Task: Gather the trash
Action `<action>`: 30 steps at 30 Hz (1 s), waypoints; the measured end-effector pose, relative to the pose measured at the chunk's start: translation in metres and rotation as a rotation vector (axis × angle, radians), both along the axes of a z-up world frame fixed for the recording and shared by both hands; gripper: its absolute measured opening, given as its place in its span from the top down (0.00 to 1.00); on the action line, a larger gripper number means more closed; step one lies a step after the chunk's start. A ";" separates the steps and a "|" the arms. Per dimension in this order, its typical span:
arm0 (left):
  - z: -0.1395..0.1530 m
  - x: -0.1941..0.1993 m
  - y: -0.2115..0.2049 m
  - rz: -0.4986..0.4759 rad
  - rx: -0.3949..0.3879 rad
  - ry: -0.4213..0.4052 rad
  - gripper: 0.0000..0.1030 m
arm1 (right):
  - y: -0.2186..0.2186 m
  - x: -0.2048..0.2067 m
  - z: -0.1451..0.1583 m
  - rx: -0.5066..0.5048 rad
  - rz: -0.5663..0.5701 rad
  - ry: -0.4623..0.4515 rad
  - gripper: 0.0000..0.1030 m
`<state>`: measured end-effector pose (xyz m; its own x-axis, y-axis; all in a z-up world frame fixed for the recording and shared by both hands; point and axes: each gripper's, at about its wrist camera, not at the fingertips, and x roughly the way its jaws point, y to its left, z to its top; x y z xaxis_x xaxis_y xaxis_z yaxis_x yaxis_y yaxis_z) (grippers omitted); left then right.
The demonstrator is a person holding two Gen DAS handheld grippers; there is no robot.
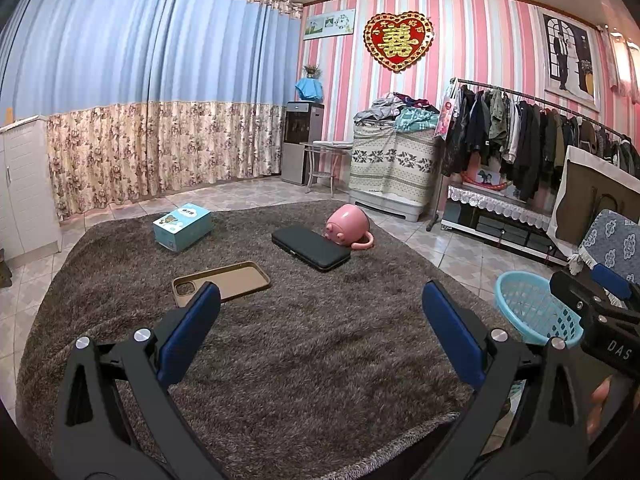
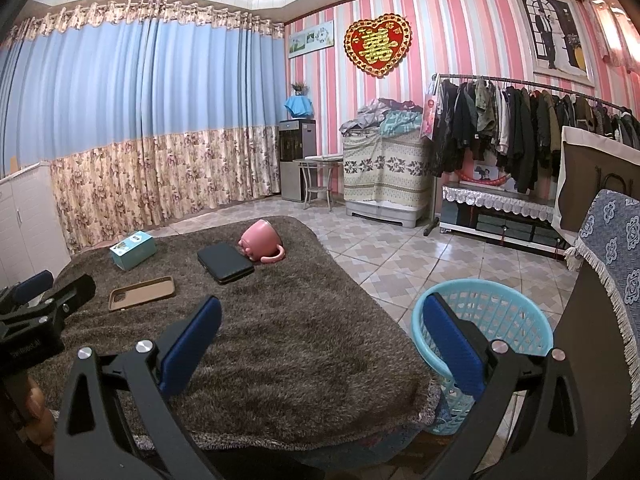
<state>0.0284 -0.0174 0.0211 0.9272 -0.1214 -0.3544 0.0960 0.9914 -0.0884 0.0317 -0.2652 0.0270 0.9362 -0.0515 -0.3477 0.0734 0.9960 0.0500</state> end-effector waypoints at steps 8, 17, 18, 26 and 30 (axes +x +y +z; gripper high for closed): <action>0.000 0.000 0.000 0.000 0.000 0.000 0.05 | 0.002 -0.002 -0.002 -0.001 -0.001 0.001 0.04; 0.000 0.000 0.000 -0.001 0.000 0.000 0.05 | 0.002 -0.002 0.000 0.000 -0.001 -0.001 0.04; 0.000 0.000 0.000 -0.001 0.001 0.000 0.05 | 0.001 -0.001 0.001 0.000 -0.001 -0.001 0.04; 0.000 0.000 -0.001 0.000 0.001 0.000 0.05 | 0.002 -0.002 -0.001 0.000 0.000 0.000 0.04; 0.000 -0.001 -0.001 0.001 0.001 -0.001 0.05 | 0.002 -0.003 -0.002 0.000 -0.002 -0.002 0.04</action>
<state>0.0278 -0.0181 0.0214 0.9277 -0.1204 -0.3533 0.0953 0.9916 -0.0876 0.0290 -0.2628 0.0255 0.9366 -0.0533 -0.3462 0.0751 0.9959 0.0499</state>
